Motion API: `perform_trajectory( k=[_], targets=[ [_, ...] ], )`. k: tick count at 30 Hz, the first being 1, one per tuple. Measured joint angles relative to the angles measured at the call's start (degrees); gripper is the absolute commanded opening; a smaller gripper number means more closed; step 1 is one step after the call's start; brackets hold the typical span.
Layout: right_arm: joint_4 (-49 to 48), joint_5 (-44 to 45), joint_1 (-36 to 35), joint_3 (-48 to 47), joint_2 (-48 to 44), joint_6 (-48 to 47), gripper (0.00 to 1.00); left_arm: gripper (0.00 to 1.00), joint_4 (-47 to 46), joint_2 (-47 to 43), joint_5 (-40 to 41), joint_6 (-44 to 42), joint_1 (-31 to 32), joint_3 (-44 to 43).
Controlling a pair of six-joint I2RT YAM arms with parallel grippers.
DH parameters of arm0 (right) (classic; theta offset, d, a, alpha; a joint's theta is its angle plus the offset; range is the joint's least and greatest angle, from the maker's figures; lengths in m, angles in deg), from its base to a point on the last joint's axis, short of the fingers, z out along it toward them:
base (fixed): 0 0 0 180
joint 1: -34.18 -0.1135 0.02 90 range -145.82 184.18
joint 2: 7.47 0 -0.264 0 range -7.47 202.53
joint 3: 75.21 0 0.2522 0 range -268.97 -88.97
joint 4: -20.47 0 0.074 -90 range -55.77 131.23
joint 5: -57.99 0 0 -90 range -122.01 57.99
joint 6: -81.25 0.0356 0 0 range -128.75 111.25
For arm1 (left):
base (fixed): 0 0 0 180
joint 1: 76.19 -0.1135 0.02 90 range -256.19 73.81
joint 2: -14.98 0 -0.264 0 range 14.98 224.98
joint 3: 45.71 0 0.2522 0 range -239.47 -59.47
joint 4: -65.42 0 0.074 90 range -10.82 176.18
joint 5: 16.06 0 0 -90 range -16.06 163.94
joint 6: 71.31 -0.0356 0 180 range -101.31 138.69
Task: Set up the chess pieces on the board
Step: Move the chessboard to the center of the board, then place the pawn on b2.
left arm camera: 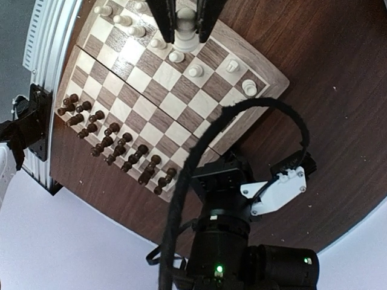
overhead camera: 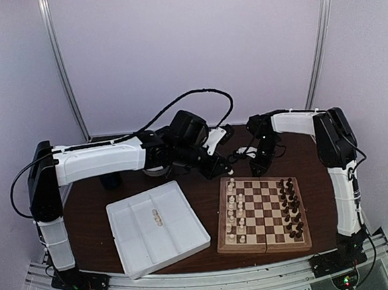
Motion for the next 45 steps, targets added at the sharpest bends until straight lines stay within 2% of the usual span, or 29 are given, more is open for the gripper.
perform_trajectory(
  k=[4, 8, 12, 16, 19, 28, 45],
  targets=[
    [-0.13, -4.04, 1.16, -0.13, -0.42, 3.21, 0.17, 0.02, 1.68, 4.94, 0.85, -1.16, 0.76, -3.82],
    [-0.92, -8.63, 6.03, -0.13, -4.61, 6.45, 0.20, 0.02, 3.89, 10.47, 2.56, -3.15, 1.55, -9.11],
    [-2.84, -9.57, 9.94, 1.46, -14.99, 8.11, 0.23, 0.02, 7.21, 16.57, 4.48, -5.64, 2.23, -16.37],
    [-6.08, -11.30, 9.46, 7.04, -26.73, 9.42, 0.26, 0.02, 10.40, 21.94, 5.70, -8.17, 2.54, -23.02],
    [-7.72, -12.24, 8.98, 11.17, -31.26, 10.08, 0.26, 0.02, 13.29, 25.40, 6.27, -10.19, 2.73, -27.71],
    [-9.20, -12.87, 9.11, 14.58, -30.73, 10.43, 0.26, 0.02, 21.05, 32.44, 7.30, -16.11, 3.28, -37.83],
    [-10.25, -14.62, 9.29, 14.67, -30.08, 10.43, 0.26, 0.03, 24.37, 34.03, 7.32, -18.62, 3.28, -38.91]
  ],
)
